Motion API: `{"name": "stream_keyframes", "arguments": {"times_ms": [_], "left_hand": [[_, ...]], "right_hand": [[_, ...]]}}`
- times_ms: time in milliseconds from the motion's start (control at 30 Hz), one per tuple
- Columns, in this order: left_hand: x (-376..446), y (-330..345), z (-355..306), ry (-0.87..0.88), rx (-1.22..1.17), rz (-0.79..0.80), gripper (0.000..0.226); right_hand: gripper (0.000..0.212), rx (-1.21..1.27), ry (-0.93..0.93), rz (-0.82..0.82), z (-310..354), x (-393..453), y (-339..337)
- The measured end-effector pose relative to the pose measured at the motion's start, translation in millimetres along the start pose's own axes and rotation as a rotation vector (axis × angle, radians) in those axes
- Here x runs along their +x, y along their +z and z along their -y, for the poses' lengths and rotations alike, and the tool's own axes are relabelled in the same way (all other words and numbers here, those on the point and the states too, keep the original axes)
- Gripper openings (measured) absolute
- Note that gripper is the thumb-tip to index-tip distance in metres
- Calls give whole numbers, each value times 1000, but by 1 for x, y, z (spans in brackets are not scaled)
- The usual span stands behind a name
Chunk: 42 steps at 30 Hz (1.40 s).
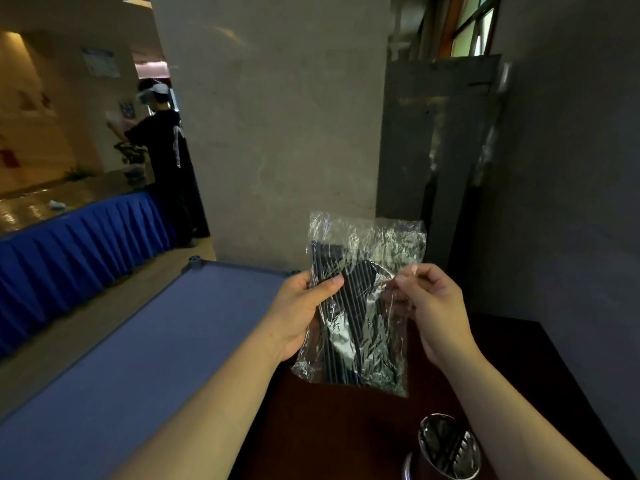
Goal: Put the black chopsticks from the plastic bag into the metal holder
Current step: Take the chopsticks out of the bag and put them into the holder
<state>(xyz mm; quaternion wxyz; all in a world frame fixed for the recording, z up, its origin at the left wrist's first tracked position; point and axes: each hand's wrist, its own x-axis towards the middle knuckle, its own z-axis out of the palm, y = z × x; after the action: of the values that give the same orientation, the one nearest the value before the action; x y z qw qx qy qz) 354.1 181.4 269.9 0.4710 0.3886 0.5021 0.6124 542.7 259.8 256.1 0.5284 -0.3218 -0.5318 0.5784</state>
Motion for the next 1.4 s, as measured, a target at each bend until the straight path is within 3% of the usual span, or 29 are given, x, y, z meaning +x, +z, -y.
{"name": "stream_keyframes", "arguments": {"times_ms": [200, 400, 567, 967, 1167, 1400], "left_hand": [[11, 30, 0, 0, 10, 75, 43], [24, 48, -9, 9, 22, 148, 22], [26, 51, -17, 25, 6, 202, 32], [19, 19, -24, 24, -1, 208, 30], [10, -2, -31, 37, 27, 184, 31], [4, -17, -36, 48, 75, 148, 32]], "right_hand": [[23, -95, -145, -64, 20, 8, -34], [50, -205, -295, -118, 37, 6, -54], [71, -325, -412, -146, 50, 0, -52], [51, -485, -551, -114, 57, -11, -20], [31, -798, -636, -206, 70, -18, -8], [8, -1048, -783, -204, 89, -20, 2]]}}
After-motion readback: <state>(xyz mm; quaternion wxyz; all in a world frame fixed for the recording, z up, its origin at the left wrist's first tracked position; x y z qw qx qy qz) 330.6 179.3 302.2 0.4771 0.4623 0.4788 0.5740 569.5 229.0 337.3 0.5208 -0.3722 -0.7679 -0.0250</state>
